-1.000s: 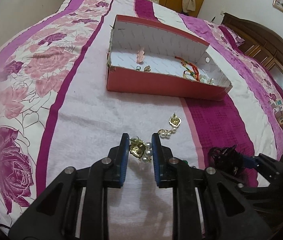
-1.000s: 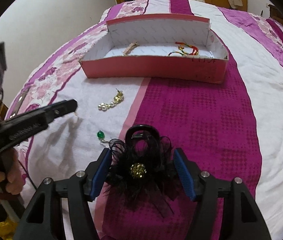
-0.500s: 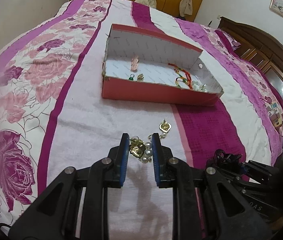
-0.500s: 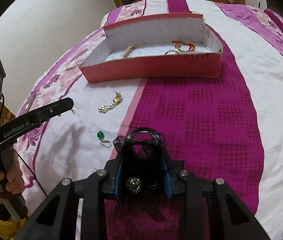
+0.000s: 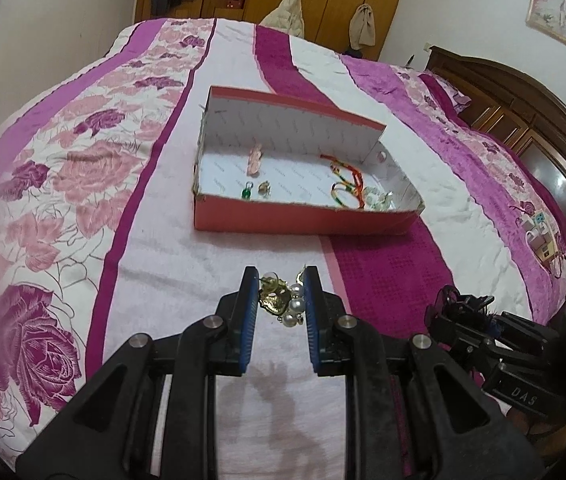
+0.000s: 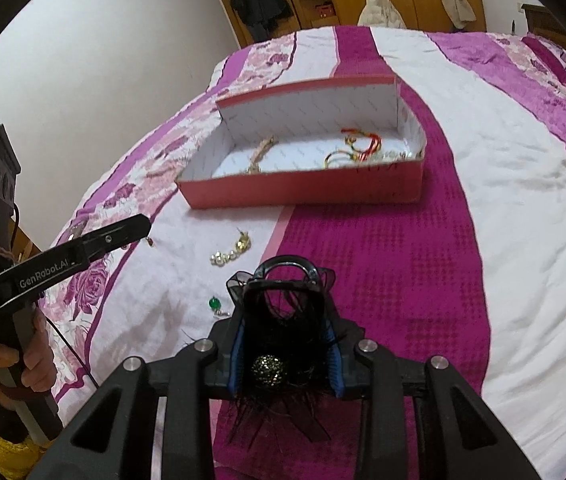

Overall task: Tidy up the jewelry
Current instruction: 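Carry the gold earring and feather clip with both grippers into the shoebox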

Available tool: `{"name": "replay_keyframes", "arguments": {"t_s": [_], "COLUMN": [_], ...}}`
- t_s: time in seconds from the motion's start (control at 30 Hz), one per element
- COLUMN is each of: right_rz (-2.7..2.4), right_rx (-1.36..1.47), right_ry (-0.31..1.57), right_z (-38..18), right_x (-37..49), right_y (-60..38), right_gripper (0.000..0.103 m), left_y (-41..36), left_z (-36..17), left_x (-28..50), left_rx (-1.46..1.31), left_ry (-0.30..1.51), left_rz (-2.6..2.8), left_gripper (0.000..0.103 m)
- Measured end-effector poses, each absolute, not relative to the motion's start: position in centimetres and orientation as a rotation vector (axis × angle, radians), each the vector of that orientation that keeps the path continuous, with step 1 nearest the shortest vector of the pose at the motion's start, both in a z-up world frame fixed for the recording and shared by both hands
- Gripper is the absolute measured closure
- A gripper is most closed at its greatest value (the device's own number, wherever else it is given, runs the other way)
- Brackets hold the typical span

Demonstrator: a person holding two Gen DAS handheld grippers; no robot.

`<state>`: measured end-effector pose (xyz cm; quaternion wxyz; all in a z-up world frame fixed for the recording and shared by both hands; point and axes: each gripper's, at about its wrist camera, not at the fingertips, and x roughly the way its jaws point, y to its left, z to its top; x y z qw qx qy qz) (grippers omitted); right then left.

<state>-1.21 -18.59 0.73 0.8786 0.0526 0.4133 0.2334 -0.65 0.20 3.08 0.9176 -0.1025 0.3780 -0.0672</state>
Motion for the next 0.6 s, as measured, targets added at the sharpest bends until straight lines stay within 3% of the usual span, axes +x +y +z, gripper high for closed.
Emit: {"name": "replay_keyframes", "arguments": {"t_s": [0.6], "right_rz": [0.471], "right_rx": [0.137], "right_ry": [0.733], "right_z": [5.0], "right_x": [1.2], "right_y": [-20.4], "right_gripper": [0.068], "left_y": [0.0], "left_z": [6.4], "left_x": [1.5], "left_rx": [-0.236], "left_ry": [0.685], "left_rz": [-0.151], "left_gripper": [0.089]}}
